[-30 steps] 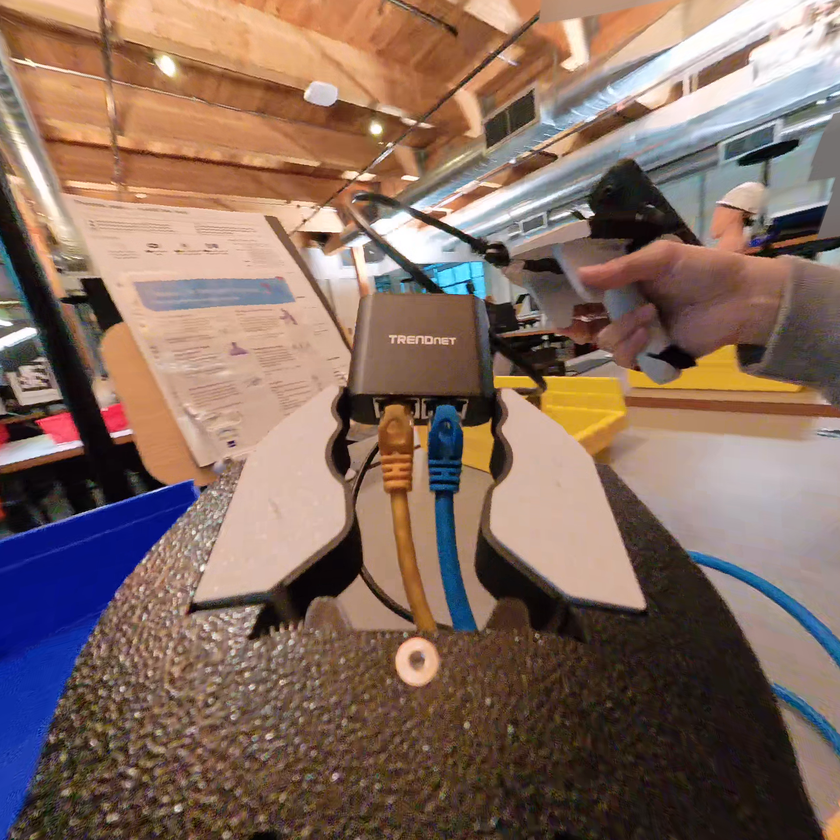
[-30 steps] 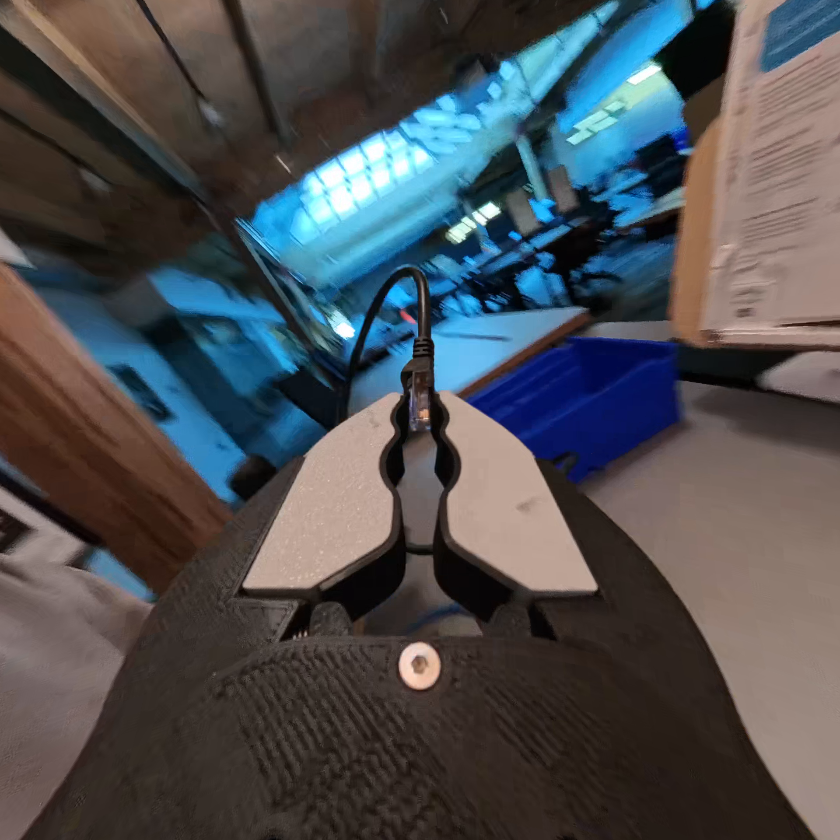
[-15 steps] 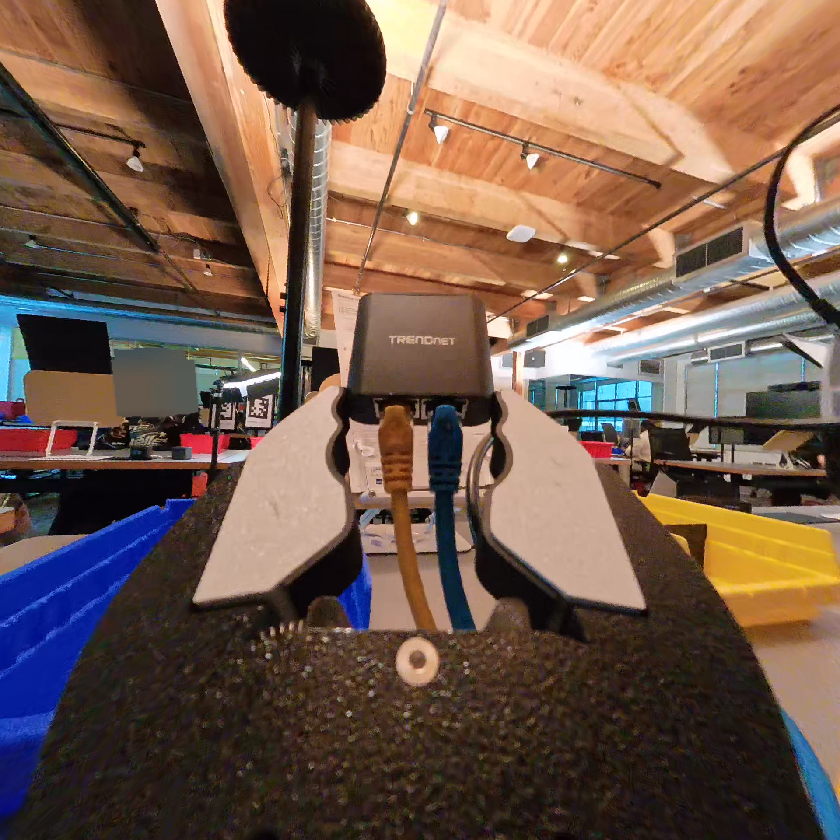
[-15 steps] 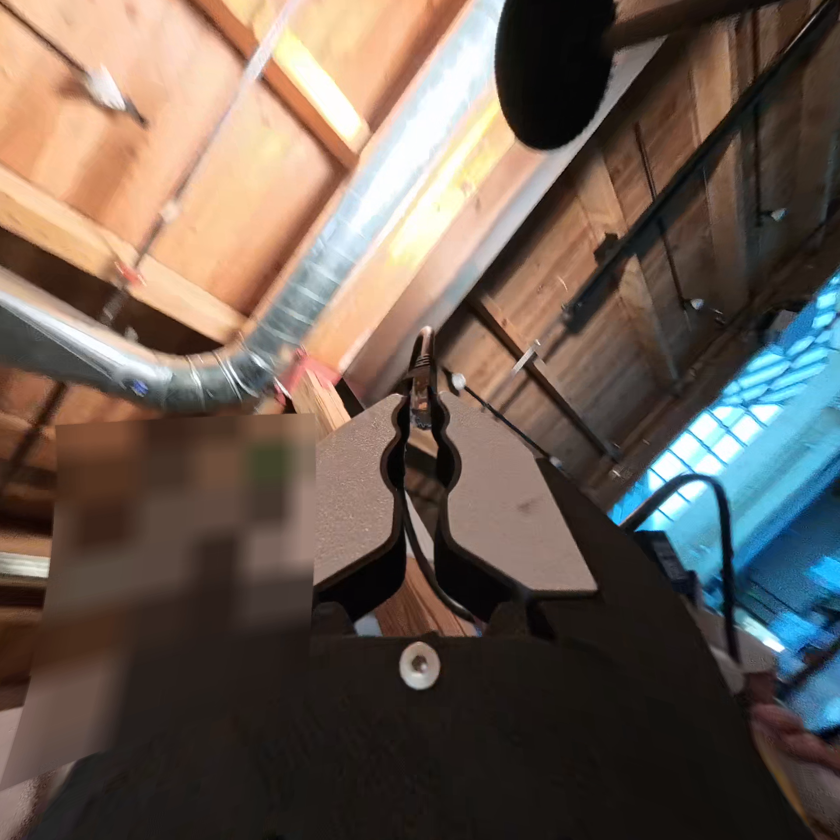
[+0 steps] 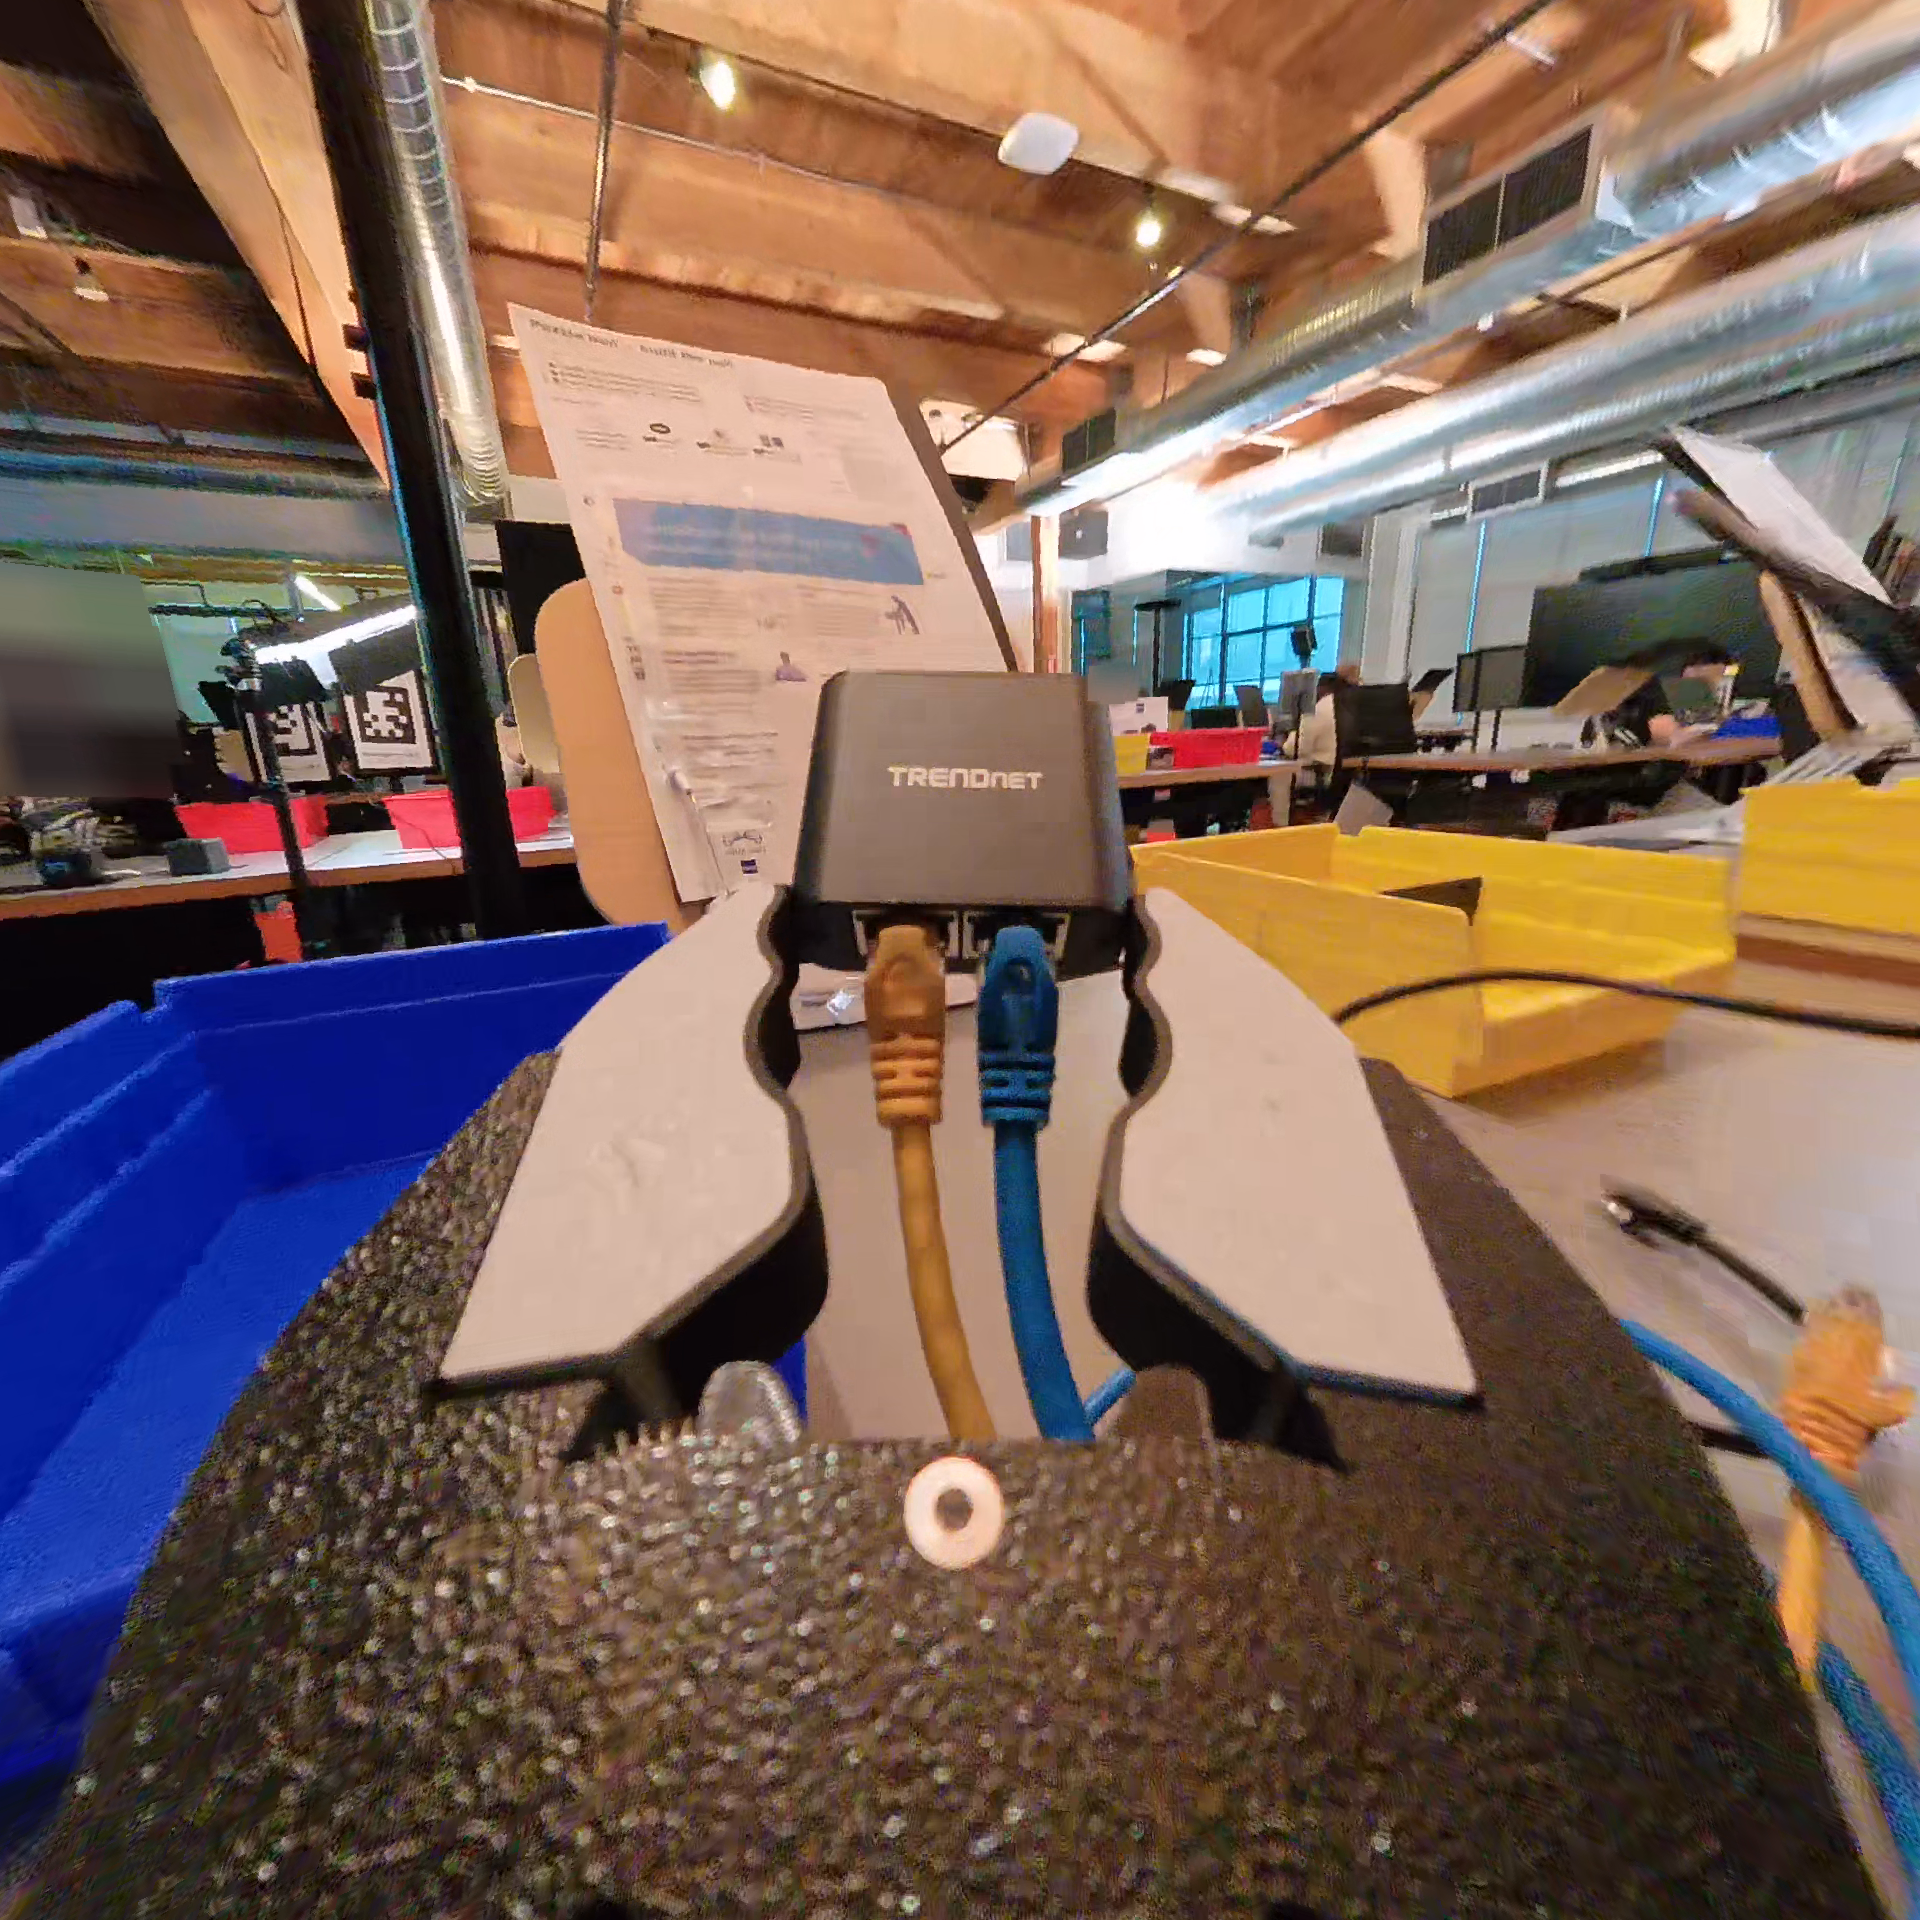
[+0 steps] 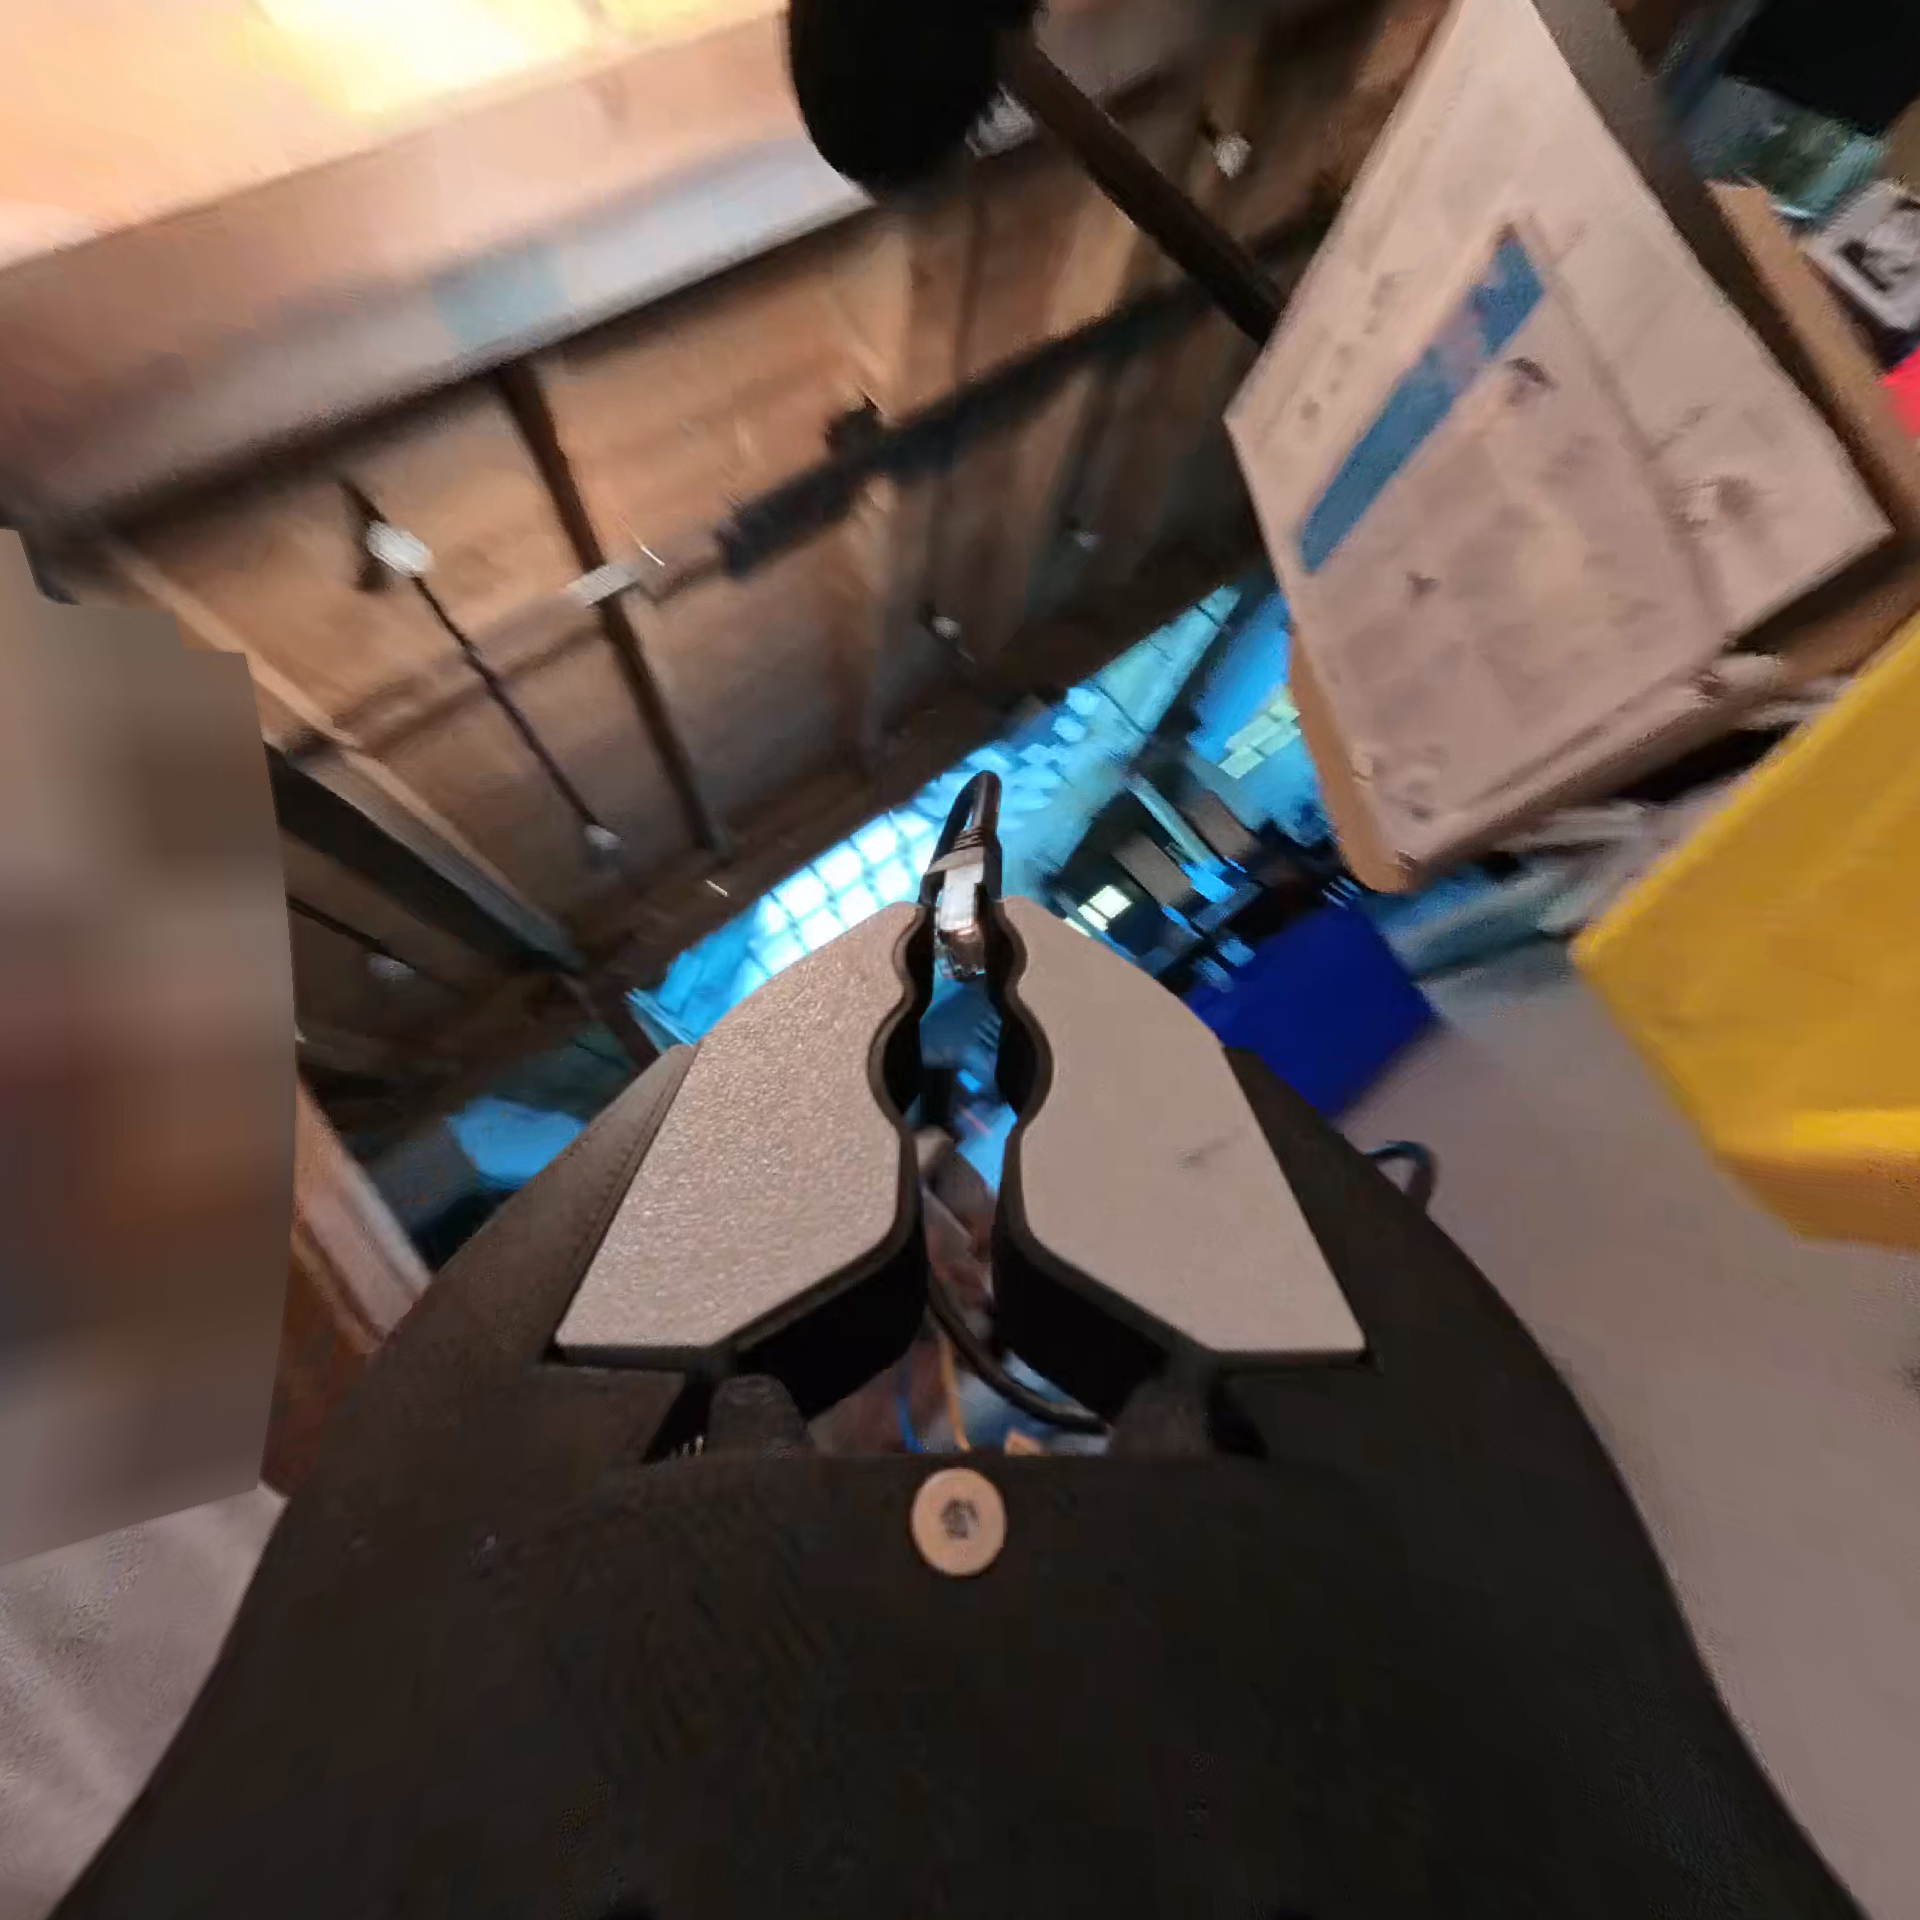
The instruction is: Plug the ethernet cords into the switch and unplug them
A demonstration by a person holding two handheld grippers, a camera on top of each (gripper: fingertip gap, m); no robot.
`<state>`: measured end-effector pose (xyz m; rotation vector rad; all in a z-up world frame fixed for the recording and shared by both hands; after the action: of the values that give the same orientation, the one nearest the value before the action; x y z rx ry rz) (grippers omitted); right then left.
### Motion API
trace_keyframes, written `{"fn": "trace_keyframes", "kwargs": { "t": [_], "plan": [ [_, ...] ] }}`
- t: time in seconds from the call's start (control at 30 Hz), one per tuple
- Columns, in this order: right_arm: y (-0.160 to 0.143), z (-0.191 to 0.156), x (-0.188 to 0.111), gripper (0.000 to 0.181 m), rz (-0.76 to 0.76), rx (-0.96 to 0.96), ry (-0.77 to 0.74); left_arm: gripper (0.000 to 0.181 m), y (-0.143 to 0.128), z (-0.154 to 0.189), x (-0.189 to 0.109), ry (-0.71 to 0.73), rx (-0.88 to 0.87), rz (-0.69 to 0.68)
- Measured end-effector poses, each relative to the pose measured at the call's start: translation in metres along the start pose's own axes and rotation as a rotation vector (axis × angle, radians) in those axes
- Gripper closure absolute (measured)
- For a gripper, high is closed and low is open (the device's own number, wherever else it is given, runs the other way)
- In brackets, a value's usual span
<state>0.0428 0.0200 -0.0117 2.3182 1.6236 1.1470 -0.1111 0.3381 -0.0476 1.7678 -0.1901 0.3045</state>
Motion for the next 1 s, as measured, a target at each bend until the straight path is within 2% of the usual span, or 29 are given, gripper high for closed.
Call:
{"fn": "trace_keyframes", "kwargs": {
  "t": [0.07, 0.13, 0.17, 0.3, 0.33, 0.4, 0.47, 0.53, 0.63, 0.77, 0.83, 0.93, 0.97, 1.0],
  "plan": [
    [-0.013, 0.016, -0.007, 0.172, -0.157, -0.082, -0.177, 0.122, -0.001, 0.009, 0.004, -0.042, 0.026, -0.014],
    [-0.027, 0.025, -0.01, 0.171, -0.313, -0.197, -0.282, 0.122, -0.006, 0.017, 0.007, -0.068, 0.066, -0.049],
    [-0.031, 0.025, -0.008, 0.165, -0.374, -0.277, -0.317, 0.122, -0.008, 0.022, 0.009, -0.093, 0.081, -0.06],
    [-0.024, 0.02, 0.011, 0.105, -0.676, -0.792, -0.54, 0.122, -0.014, 0.033, 0.01, -0.159, 0.118, -0.099],
    [-0.027, 0.011, 0.023, 0.104, -0.774, -0.929, -0.533, 0.122, -0.015, 0.035, 0.011, -0.173, 0.118, -0.102],
    [-0.054, -0.005, 0.05, 0.112, -1.013, -1.074, -0.421, 0.122, -0.017, 0.034, 0.011, -0.187, 0.113, -0.105],
    [-0.097, -0.001, 0.072, 0.114, -1.289, -1.119, -0.297, 0.122, -0.019, 0.035, 0.012, -0.206, 0.1, -0.108],
    [-0.132, 0.025, 0.083, 0.118, -1.525, -1.237, -0.187, 0.122, -0.021, 0.035, 0.011, -0.21, 0.084, -0.106],
    [-0.179, 0.072, 0.083, 0.13, -1.842, -1.207, -0.06, 0.122, -0.024, 0.028, 0.01, -0.166, 0.022, -0.092],
    [-0.214, 0.11, 0.084, 0.146, -2.014, -1.243, 0.113, 0.122, -0.025, 0.018, 0.006, -0.131, -0.021, -0.068],
    [-0.215, 0.125, 0.083, 0.145, -2.091, -1.305, 0.147, 0.122, -0.024, 0.015, 0.004, -0.122, -0.05, -0.055],
    [-0.221, 0.139, 0.077, 0.14, -2.161, -1.228, 0.196, 0.122, -0.024, 0.012, 0.004, -0.123, -0.072, -0.048],
    [-0.22, 0.146, 0.077, 0.141, -2.167, -1.238, 0.19, 0.122, -0.024, 0.012, 0.004, -0.129, -0.075, -0.049],
    [-0.22, 0.147, 0.077, 0.149, -2.169, -1.205, 0.205, 0.122, -0.024, 0.013, 0.004, -0.135, -0.073, -0.05]
  ]
}}
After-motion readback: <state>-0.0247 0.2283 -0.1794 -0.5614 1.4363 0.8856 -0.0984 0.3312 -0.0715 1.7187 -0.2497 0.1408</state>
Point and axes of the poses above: each gripper's, where its closed fingertips meet, x out along the fingers, y out of its top, z = x × y across the jaws, the point moved 2 cm from there along -x, back along the fingers, and after that the axes turned 9 degrees about x, right-handed, at the moved point
